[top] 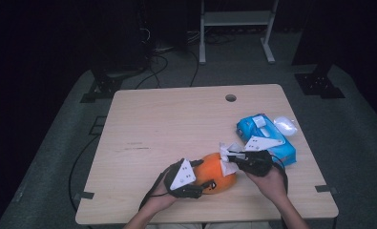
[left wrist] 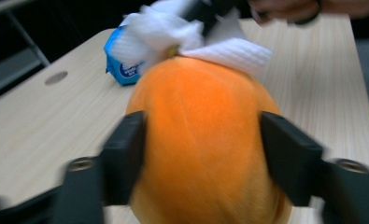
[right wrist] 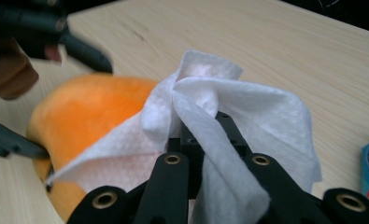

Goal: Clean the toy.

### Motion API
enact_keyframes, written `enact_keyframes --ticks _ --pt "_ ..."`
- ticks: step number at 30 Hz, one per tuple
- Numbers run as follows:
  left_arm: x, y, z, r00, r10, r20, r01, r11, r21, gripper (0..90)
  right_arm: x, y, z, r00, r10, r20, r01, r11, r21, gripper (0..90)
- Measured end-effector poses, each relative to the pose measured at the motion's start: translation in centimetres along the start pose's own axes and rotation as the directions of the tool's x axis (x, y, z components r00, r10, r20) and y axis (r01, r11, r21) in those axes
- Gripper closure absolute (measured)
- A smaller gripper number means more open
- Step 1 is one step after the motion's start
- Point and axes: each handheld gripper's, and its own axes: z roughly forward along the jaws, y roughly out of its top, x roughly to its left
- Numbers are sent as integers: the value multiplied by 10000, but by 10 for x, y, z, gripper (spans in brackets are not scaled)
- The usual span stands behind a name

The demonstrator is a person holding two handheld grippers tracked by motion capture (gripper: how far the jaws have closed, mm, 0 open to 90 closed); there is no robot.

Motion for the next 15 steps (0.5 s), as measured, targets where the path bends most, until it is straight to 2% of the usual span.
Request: enact_keyframes --ticks 1,2,3,4,5,6,8,9,10,11,12,13,14,15 --pt "4 -1 0 9988 -490 70 489 9987 114 171 1 1 0 9998 -193 52 192 9997 170 835" --pt "9 -3 1 9912 -1293 267 1285 9912 322 139 1 2 -1 9998 -201 32 200 9996 204 835" --pt "14 -6 1 9763 -2122 419 2096 9760 588 102 2 2 -1 9999 -157 -3 157 9997 208 835" --pt "15 -8 2 9688 -2436 461 2402 9683 690 98 3 2 -1 9999 -75 -79 77 9998 200 835" --pt "16 -10 3 9632 -2600 685 2538 9633 879 108 3 2 0 9999 -32 -133 35 9999 155 835" --pt "14 -9 3 9693 -2356 708 2288 9691 926 178 6 3 0 9996 4 -268 -2 10000 86 835" --pt "11 -7 1 9813 -1861 498 1812 9794 896 299 13 5 2 9994 -199 -274 200 9998 48 834" --pt "10 -5 -1 9893 -1429 307 1398 9863 875 354 17 7 2 9990 -339 -296 339 9994 -5 834" --pt "8 -3 -2 9943 -1053 161 1036 9913 815 390 21 9 1 9985 -437 -323 434 9990 -122 834" --pt "5 -1 -4 9994 -292 -161 302 9975 635 414 23 10 1 9983 -474 -351 468 9987 -193 834" --pt "4 1 -5 9990 180 -420 -157 9984 544 441 27 13 -1 9977 -454 -513 431 9981 -438 835" --pt "1 5 -6 9916 1010 -811 -970 9939 520 451 29 14 -2 9963 -426 -747 380 9974 -617 835" --pt "-1 7 -7 9814 1618 -1035 -1565 9860 577 458 36 18 -2 9933 -529 -1025 452 9961 -759 835" --pt "-2 8 -7 9729 2012 -1143 -1945 9786 671 459 44 20 0 9916 -874 -955 796 9934 -827 835"
